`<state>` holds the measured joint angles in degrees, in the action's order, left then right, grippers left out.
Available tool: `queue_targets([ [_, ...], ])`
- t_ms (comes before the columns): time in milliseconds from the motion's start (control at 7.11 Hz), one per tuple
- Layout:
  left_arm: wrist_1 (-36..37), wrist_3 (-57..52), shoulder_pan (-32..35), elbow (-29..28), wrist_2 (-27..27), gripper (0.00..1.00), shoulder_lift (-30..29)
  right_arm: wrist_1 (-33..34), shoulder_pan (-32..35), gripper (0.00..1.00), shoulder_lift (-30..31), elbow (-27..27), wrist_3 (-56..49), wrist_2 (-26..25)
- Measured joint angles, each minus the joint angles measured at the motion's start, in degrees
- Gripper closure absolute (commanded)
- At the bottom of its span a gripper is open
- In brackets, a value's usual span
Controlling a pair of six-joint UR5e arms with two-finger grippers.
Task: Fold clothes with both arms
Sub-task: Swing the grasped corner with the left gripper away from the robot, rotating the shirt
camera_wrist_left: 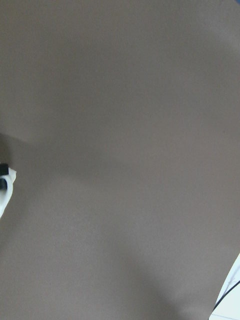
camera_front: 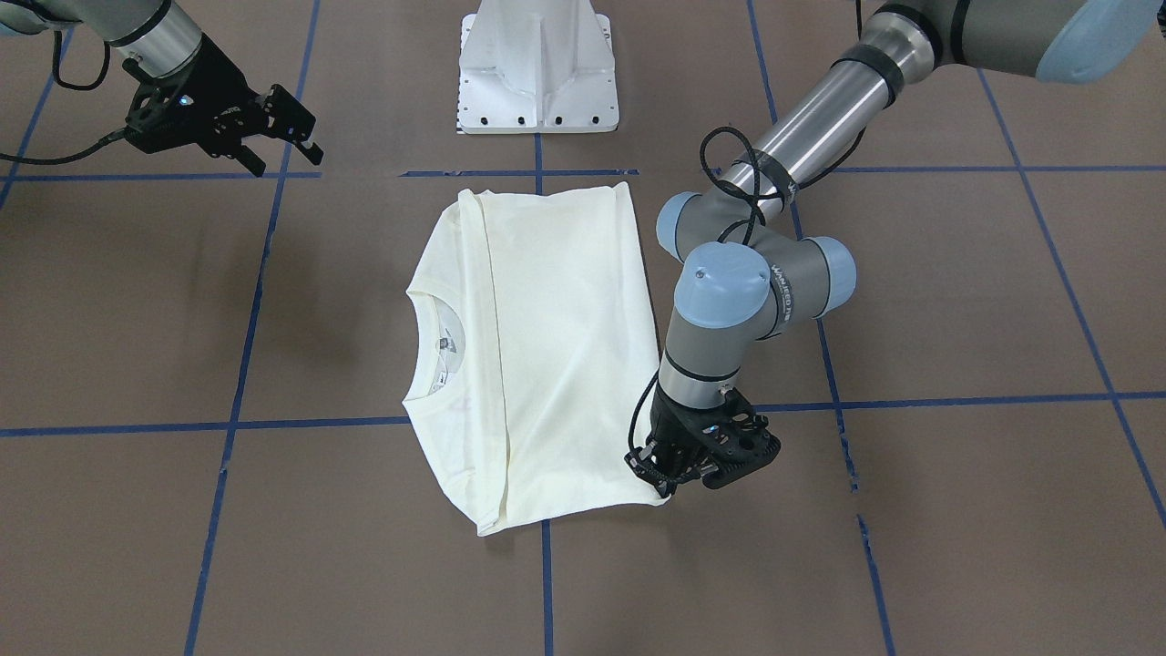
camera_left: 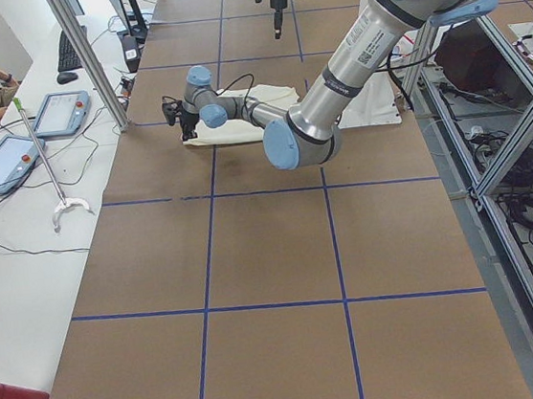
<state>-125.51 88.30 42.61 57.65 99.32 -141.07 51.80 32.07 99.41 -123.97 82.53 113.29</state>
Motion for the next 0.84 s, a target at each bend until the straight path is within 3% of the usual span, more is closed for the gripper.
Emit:
queue_targets([
  [141, -0.8, 0.0, 0.0, -0.7, 0.0, 1.0, -0.2, 0.0, 0.0, 0.0, 0.0, 0.0, 0.0, 0.0],
  [281, -1.1, -0.1, 0.0, -0.9, 0.0, 0.58, -0.2, 0.0, 0.0, 0.0, -0.4, 0.2, 0.0, 0.1],
  [422, -1.2, -0.1, 0.0, -0.9, -0.1, 0.01, -0.2, 0.0, -0.1, 0.0, -1.1, 0.4, 0.0, 0.1],
  [844, -1.3, -0.5, 0.9, 3.3, 1.9, 0.0, 0.6, 0.7, -0.1, 0.0, -5.1, 1.2, -0.2, -0.1],
])
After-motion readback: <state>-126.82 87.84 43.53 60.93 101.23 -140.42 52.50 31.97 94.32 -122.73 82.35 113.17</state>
